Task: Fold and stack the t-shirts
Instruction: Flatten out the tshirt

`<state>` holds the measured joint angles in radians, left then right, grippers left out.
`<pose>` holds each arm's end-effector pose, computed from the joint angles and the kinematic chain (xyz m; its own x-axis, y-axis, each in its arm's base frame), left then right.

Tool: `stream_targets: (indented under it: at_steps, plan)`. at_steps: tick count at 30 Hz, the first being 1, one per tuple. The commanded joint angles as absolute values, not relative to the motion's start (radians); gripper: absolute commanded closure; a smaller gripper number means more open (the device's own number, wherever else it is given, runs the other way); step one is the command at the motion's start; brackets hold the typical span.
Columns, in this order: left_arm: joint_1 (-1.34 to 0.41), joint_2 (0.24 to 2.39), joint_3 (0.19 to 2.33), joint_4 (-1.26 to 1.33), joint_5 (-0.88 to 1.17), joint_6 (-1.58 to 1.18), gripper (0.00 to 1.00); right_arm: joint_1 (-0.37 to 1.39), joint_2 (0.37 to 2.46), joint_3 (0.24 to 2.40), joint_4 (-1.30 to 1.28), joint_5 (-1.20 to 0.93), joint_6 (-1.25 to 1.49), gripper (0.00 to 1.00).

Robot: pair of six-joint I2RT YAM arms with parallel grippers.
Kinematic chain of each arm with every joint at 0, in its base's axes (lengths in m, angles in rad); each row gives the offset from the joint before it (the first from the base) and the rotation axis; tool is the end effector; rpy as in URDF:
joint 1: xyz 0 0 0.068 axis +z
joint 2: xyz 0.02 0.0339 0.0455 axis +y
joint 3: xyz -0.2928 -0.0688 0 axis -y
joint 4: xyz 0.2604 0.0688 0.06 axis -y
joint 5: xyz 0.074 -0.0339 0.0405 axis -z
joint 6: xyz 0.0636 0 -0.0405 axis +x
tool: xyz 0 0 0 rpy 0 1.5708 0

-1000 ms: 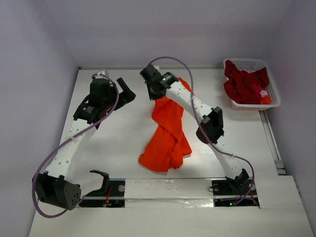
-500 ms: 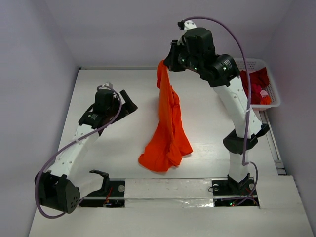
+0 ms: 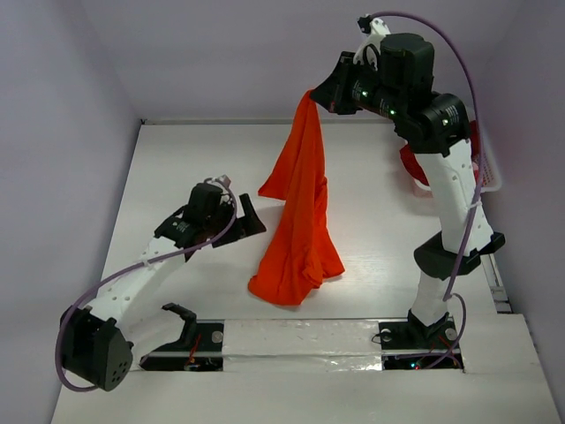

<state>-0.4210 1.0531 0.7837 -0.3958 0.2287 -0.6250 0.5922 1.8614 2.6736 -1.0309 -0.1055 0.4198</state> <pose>0.2214 -0.1149 0.2726 -0.7850 -0.2729 -0.5562 0.1252 0.8093 -0.5738 0.3061 0.2140 0.5945 -0.4254 0.2023 -0.8821 -0.5114 0.7504 0.4187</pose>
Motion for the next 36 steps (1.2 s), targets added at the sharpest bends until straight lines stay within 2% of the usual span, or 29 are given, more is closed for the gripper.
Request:
stream_targets:
  at_steps: [1,5,10,19,36]
  plan:
    - [-0.512,1.034,0.764,-0.423,0.308,-0.594,0.02,0.597,1.825,2.692,-0.953,-0.144,0.423,1.00]
    - [-0.647,1.020,0.773,-0.443,0.304,-0.600,0.04,0.588,1.825,2.674,-0.954,-0.137,0.414,1.00]
    - [-0.833,1.046,0.847,-0.488,0.169,-0.633,0.09,0.588,1.829,2.672,-0.959,-0.141,0.410,1.00]
    - [-1.145,1.236,0.994,-0.525,0.009,-0.727,0.08,0.588,1.830,2.669,-0.971,-0.130,0.388,1.00]
    - [-1.180,1.330,1.034,-0.514,-0.167,-0.841,0.07,0.588,1.790,2.619,-0.966,-0.129,0.368,1.00]
